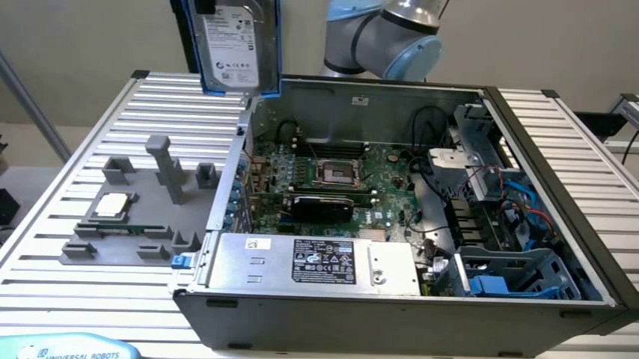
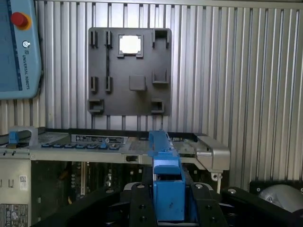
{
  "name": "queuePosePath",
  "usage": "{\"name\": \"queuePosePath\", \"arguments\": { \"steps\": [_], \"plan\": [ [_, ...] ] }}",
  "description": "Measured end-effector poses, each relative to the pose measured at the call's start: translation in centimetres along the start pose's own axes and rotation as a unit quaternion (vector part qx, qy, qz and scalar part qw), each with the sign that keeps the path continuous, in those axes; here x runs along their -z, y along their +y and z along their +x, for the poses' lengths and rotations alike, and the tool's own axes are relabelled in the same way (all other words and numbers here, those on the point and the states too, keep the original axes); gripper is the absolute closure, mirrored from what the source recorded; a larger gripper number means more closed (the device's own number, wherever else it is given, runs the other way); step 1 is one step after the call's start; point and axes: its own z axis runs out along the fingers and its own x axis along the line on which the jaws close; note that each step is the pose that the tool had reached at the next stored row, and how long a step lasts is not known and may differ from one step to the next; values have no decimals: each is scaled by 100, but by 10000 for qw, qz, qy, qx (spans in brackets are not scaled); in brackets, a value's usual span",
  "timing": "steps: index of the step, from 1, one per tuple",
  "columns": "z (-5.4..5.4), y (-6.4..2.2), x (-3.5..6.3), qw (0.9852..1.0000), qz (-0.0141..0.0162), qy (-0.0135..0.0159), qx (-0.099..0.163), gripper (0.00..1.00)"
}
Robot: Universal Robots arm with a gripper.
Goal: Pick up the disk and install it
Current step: 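Pick up the disk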
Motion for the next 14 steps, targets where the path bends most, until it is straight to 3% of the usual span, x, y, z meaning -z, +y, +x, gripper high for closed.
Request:
{"name": "queuePosePath", "arguments": {
  "steps": [14],
  "plan": [
    [177, -634, 5, 10000, 0, -11, 0, 67]
  ]
}}
